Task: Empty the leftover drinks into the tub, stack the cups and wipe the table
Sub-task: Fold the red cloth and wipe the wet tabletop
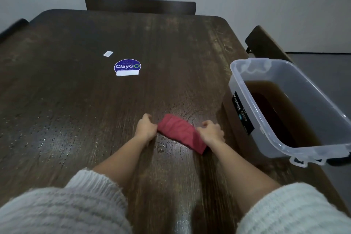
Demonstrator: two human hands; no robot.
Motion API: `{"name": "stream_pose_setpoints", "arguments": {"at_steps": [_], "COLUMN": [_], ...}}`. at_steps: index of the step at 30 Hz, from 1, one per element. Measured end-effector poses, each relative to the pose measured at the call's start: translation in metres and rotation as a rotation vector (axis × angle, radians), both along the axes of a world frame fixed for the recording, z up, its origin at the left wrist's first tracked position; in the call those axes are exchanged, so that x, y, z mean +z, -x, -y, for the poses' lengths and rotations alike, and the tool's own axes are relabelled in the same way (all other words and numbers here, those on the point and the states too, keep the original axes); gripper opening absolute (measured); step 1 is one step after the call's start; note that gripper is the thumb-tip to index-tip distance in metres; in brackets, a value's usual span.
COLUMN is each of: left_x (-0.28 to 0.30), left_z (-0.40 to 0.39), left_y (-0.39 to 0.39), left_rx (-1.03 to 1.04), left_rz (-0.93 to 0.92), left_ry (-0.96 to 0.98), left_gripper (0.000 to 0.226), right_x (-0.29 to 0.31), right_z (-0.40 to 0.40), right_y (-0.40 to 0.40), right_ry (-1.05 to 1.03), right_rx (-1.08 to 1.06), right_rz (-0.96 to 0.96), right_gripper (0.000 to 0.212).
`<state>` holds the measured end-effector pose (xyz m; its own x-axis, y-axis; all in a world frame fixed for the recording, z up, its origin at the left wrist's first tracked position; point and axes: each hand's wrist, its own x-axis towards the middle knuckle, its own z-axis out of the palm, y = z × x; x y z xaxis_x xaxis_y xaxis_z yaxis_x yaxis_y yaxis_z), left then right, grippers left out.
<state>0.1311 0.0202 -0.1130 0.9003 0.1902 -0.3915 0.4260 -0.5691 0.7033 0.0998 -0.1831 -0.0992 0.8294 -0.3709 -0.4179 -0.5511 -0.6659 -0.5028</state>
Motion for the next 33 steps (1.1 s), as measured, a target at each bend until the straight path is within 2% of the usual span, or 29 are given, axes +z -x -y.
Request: {"name": "stream_pose_setpoints", "arguments": {"at_steps": [2,4,5,7,11,16,19,22,26,30,33], "left_x": [0.002,0.001,-0.003,-0.014,-0.027,-0.033,-0.032,-0.032,-0.035,-0.042,-0.05], "left_z": [0.005,0.012,0.015,0.019,0.032,0.063,0.082,0.09,0.088,0.064,0.032], "left_y": [0.003,0.006,0.008,0.009,0.003,-0.052,-0.095,-0.142,-0.2,-0.241,-0.245], "left_rx": [-0.213,-0.487,-0.626,-0.804,-0.846,-0.966,-1.047,-1.14,-1.153,-1.037,-0.91], "left_rz": [0.127,0.206,0.193,0.099,0.084,0.15,0.208,0.25,0.288,0.287,0.291], "left_ry": [-0.085,-0.153,-0.218,-0.374,-0.508,-0.52,-0.587,-0.644,-0.663,-0.699,-0.716], "left_gripper": [0.051,0.051,0.052,0.056,0.063,0.061,0.059,0.058,0.058,0.058,0.058], "right_x": [-0.003,-0.013,-0.02,-0.032,-0.042,-0.054,-0.053,-0.053,-0.06,-0.061,-0.065], "right_z": [-0.012,-0.028,-0.033,-0.036,-0.026,-0.011,-0.002,0.017,0.024,0.01,-0.013], "right_y": [0.004,0.009,0.012,0.014,0.003,-0.032,-0.062,-0.104,-0.16,-0.223,-0.247], "right_ry": [0.075,0.153,0.186,0.212,0.259,0.468,0.619,0.557,0.449,0.284,0.404], "right_rx": [0.275,0.557,0.636,0.633,0.468,0.327,0.408,0.525,0.477,0.396,0.45], "right_rz": [-0.028,-0.083,-0.108,-0.108,-0.011,-0.005,0.084,0.149,0.174,0.354,0.358], "right_gripper": [0.062,0.065,0.064,0.064,0.059,0.058,0.058,0.056,0.055,0.047,0.047]}}
